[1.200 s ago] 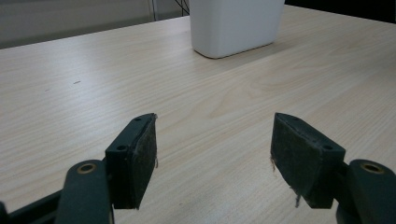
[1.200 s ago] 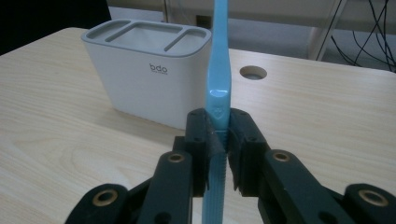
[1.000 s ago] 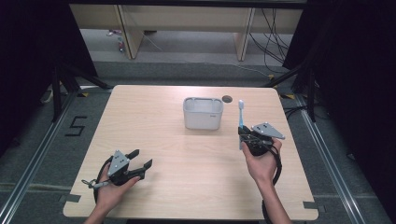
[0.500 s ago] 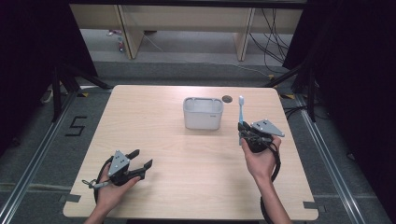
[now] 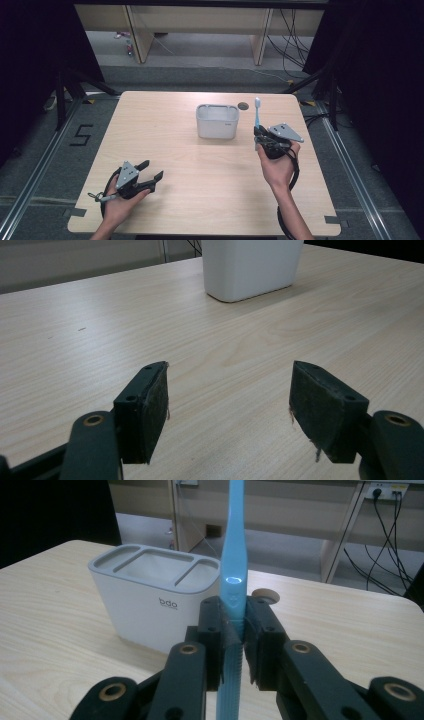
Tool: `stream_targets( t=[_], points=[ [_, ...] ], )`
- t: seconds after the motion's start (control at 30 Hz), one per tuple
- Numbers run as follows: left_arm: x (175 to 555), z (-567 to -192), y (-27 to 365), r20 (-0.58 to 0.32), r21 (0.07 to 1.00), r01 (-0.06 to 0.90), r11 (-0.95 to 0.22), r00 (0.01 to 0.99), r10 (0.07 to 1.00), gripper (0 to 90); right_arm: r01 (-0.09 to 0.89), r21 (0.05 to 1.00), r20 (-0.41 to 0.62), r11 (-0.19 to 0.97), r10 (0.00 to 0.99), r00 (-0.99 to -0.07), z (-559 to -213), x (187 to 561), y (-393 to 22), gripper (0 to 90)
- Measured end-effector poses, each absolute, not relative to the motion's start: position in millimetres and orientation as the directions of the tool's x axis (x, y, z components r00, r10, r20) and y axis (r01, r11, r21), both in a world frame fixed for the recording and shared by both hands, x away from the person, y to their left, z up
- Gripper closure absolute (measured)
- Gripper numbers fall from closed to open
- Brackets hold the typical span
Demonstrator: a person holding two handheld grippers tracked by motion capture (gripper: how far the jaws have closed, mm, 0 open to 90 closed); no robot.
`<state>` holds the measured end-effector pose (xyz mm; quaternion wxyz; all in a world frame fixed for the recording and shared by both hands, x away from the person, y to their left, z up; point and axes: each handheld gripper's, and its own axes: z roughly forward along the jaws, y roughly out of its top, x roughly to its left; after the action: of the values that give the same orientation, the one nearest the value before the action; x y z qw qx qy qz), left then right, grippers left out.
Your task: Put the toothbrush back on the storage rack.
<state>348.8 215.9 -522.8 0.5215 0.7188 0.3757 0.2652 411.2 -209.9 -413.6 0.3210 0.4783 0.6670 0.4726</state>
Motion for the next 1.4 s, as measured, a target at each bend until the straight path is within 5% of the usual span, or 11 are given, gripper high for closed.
stream_targets(
  t=[1.4],
  points=[
    [348.2, -522.6, 215.9, -0.012, 0.949, 0.263, -0.173, 0.579, 0.815, 31.6, 0.241, 0.967, 0.007, 0.082, 0.938, -0.347, -401.2, 431.0, -189.4, 78.9]
  ],
)
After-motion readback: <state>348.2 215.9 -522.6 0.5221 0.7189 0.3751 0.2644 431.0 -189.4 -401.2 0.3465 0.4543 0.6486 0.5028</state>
